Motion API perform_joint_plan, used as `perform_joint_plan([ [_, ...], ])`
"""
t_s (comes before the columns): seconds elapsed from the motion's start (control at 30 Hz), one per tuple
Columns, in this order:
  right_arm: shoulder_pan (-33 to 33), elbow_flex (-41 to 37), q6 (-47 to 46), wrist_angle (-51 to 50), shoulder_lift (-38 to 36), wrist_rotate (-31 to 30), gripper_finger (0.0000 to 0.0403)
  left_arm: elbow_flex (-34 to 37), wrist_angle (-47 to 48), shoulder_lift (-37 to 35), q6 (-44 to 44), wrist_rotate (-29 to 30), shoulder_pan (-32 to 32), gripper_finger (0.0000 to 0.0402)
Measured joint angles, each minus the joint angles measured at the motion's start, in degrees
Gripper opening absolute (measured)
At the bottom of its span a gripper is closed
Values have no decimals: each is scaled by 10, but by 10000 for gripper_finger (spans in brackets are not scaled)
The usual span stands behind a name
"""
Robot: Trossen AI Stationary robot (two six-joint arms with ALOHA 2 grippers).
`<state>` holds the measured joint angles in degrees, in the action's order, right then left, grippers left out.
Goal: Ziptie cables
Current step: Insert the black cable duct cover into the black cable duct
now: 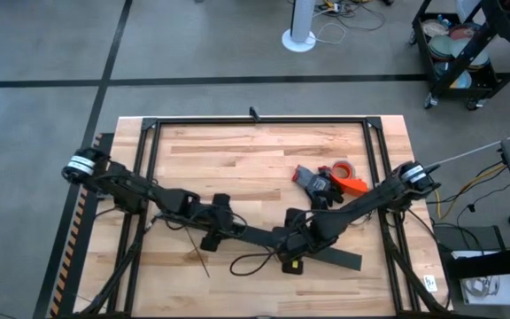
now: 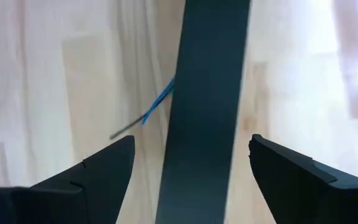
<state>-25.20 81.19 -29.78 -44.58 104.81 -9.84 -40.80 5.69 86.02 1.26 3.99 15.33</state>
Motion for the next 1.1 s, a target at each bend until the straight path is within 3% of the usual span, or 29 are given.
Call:
perform_joint_plan([
  [0.23,-25,1,2,57,-1,-70,310,22,21,20,23,-5,3,310],
  [0.47,-52,1,35,146,2,-118,296,43,-58,56,116,2,4,310],
  [0.67,-65,0,62,147,-4,-158,277,30,-60,73,195,10,11,310],
  [1.1,-77,0,83,108,-5,-169,224,-4,-75,81,271,52,15,310],
])
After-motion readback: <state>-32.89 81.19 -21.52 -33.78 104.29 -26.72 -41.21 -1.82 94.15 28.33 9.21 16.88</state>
